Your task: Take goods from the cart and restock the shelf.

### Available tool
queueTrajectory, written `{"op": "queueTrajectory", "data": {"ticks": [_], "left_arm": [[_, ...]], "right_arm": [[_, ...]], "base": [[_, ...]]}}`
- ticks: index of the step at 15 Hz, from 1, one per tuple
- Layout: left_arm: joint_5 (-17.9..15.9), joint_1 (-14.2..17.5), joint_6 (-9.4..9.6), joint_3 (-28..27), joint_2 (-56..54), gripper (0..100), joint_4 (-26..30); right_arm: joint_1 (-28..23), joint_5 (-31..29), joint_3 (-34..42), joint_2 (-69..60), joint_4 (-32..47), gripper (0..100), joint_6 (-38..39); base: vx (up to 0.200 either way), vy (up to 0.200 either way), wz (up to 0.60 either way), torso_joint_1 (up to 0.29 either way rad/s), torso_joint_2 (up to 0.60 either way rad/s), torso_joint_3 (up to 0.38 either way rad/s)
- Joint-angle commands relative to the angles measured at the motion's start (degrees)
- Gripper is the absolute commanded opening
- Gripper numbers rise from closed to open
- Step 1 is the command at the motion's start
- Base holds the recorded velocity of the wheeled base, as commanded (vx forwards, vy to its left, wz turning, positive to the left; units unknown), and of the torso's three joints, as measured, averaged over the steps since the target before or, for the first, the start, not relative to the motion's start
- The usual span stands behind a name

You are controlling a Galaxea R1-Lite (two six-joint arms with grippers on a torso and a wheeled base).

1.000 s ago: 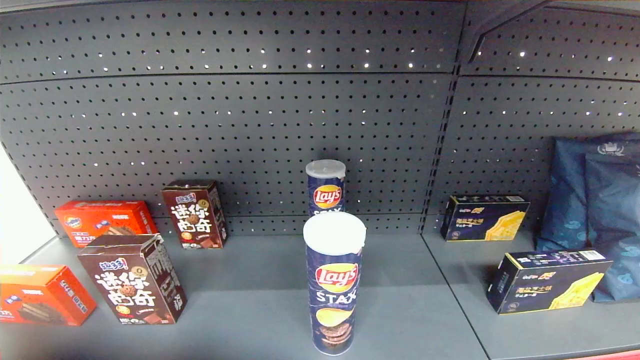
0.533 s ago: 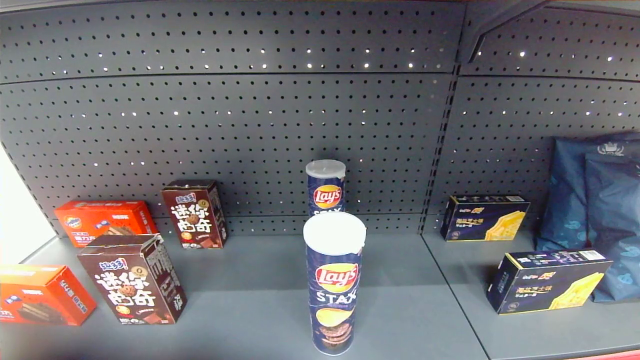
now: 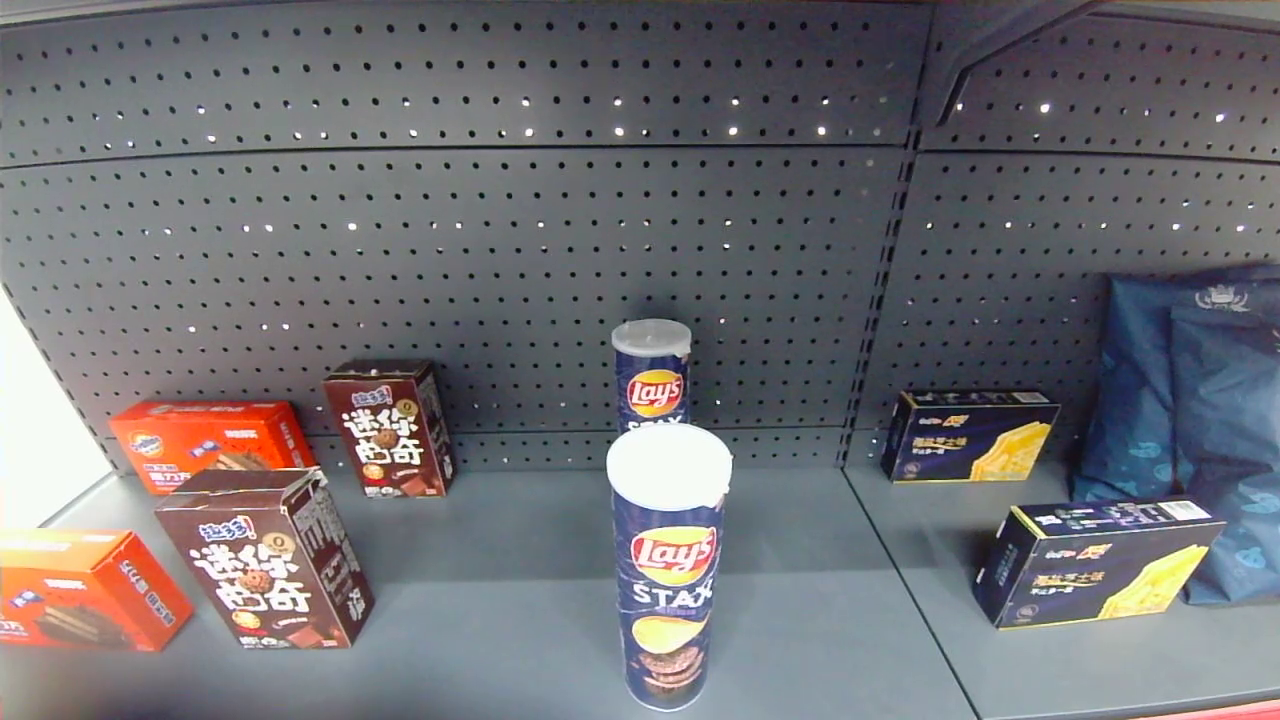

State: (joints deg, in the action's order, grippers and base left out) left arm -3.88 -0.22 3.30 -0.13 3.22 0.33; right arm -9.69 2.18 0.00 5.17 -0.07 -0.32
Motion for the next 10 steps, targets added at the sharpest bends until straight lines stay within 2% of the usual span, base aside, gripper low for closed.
{"op": "queueTrajectory", "data": {"ticks": [1,3,5,6,9,10], "left_arm": [[3.8,0.4,-0.05,0.1,-3.2,100,-0.2],[3.3,0.4,-0.40,0.0,-3.2,100,-0.2],[3.5,0.4,-1.55,0.0,-3.2,100,-0.2],[3.5,0.4,-2.69,0.0,-3.2,100,-0.2],[3.3,0.4,-2.60,0.0,-3.2,100,-0.2],[3.1,0.4,-2.69,0.0,-3.2,100,-0.2]], "right_arm": [[0.0,0.0,0.0,0.3,0.0,100,0.0],[0.0,0.0,0.0,0.3,0.0,100,0.0],[0.0,0.0,0.0,0.3,0.0,100,0.0],[0.0,0.0,0.0,0.3,0.0,100,0.0],[0.3,0.0,0.0,0.3,-0.1,100,0.0],[4.2,0.1,-0.1,1.5,0.3,100,0.0]], "base": [[0.000,0.000,0.00,0.000,0.00,0.000],[0.000,0.000,0.00,0.000,0.00,0.000],[0.000,0.000,0.00,0.000,0.00,0.000],[0.000,0.000,0.00,0.000,0.00,0.000],[0.000,0.000,0.00,0.000,0.00,0.000],[0.000,0.000,0.00,0.000,0.00,0.000]]}}
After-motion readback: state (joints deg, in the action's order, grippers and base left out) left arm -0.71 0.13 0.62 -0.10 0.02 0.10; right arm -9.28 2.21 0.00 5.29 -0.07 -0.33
